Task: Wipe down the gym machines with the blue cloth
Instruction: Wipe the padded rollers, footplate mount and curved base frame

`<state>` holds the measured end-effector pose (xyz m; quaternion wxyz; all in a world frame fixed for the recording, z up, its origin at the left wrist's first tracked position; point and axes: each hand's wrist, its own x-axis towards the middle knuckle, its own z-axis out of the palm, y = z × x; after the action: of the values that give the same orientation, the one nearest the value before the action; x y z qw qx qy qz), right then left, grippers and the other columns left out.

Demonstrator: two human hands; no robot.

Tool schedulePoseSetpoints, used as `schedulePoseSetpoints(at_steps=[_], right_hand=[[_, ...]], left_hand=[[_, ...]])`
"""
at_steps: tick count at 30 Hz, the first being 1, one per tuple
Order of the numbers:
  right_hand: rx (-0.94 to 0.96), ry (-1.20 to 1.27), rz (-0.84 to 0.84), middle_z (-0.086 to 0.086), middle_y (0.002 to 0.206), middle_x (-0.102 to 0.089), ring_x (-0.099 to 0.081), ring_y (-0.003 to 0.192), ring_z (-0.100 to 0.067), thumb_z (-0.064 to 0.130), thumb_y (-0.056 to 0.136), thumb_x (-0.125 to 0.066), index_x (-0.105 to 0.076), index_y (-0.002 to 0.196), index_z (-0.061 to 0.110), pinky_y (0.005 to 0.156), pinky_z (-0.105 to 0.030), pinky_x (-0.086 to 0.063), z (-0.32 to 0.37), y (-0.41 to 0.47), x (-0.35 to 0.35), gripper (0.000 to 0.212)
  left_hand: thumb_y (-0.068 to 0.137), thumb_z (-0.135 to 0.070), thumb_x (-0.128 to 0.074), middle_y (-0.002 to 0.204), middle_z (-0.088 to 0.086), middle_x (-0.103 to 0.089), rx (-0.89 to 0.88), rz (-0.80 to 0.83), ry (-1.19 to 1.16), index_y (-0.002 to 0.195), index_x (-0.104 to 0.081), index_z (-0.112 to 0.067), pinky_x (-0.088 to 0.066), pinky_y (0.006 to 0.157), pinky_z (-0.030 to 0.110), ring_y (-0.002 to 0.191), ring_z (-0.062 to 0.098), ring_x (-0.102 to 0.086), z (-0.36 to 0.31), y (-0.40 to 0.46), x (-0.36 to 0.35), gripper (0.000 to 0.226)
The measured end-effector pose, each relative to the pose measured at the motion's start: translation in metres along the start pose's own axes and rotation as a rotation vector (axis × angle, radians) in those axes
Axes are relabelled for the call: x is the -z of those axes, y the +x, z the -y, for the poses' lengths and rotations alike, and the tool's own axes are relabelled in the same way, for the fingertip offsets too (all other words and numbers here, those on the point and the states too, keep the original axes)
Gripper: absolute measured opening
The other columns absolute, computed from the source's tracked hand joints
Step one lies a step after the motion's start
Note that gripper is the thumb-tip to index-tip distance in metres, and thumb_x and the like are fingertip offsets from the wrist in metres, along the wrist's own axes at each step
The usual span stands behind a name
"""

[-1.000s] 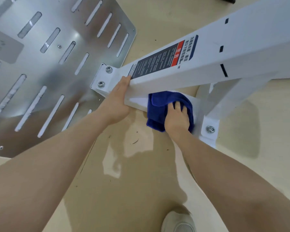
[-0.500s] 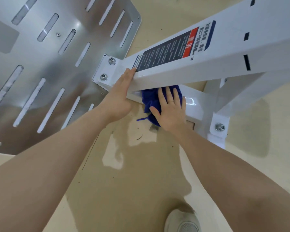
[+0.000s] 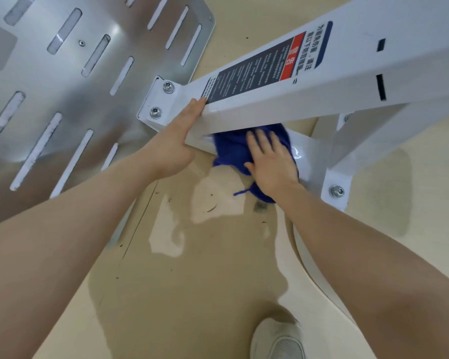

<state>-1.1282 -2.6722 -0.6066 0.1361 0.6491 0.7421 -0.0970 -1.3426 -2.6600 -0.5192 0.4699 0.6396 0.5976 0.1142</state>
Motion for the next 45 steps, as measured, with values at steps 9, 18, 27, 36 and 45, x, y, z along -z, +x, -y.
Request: schedulePoseSetpoints(at_steps=[9, 18, 27, 36, 45], right_hand=[[-0.070, -0.008, -0.127, -0.017, 0.156, -0.003, 0.001, 0.144, -0.035, 0.018, 0.094, -0.036, 0.005, 0.148, 0.001, 0.118, -0.042, -0.003, 0.061, 0.012, -0.012, 0.070], [-0.154, 0.090, -0.269, -0.014, 0.137, -0.050, -0.046, 0.121, -0.043, 0.024, 0.083, -0.057, -0.044, 0.138, 0.010, 0.103, -0.049, -0.037, 0.026, 0.002, -0.017, 0.059], [-0.079, 0.096, -0.175, -0.009, 0.148, -0.030, -0.023, 0.136, -0.033, 0.024, 0.096, -0.038, -0.021, 0.145, 0.012, 0.112, -0.039, -0.017, 0.074, 0.020, 0.000, 0.054], [-0.190, 0.010, -0.089, -0.010, 0.158, 0.005, 0.001, 0.145, -0.029, -0.005, 0.093, -0.035, 0.009, 0.149, 0.010, 0.118, -0.035, -0.009, -0.002, -0.029, -0.013, 0.074], [-0.673, 1.337, -0.286, 0.003, 0.103, -0.061, -0.056, 0.094, -0.017, -0.001, 0.093, -0.035, -0.058, 0.115, 0.021, 0.084, -0.026, -0.046, -0.008, -0.095, 0.064, 0.038]], left_hand=[[0.073, 0.019, -0.033, 0.156, -0.013, -0.008, -0.086, 0.008, 0.128, 0.147, -0.013, -0.036, -0.018, 0.116, 0.027, 0.142, 0.004, -0.008, 0.010, 0.010, 0.014, 0.094], [0.073, 0.019, -0.036, 0.156, -0.012, -0.002, -0.126, 0.027, 0.140, 0.147, -0.005, -0.033, -0.013, 0.111, 0.017, 0.142, 0.002, -0.004, 0.014, 0.010, 0.011, 0.096], [0.072, 0.014, -0.040, 0.157, -0.011, -0.001, -0.161, -0.078, 0.211, 0.148, -0.002, -0.032, -0.019, 0.099, 0.014, 0.143, 0.006, -0.006, 0.019, 0.012, -0.006, 0.096], [0.071, 0.018, -0.036, 0.156, -0.014, 0.002, -0.129, -0.081, 0.138, 0.148, -0.001, -0.034, -0.012, 0.102, 0.013, 0.143, 0.003, -0.001, 0.017, 0.011, -0.009, 0.099], [0.079, 0.006, -0.047, 0.158, 0.000, 0.001, -0.109, -0.121, 0.151, 0.149, -0.001, -0.023, -0.017, 0.113, 0.031, 0.145, 0.013, -0.001, 0.002, 0.006, -0.016, 0.089]])
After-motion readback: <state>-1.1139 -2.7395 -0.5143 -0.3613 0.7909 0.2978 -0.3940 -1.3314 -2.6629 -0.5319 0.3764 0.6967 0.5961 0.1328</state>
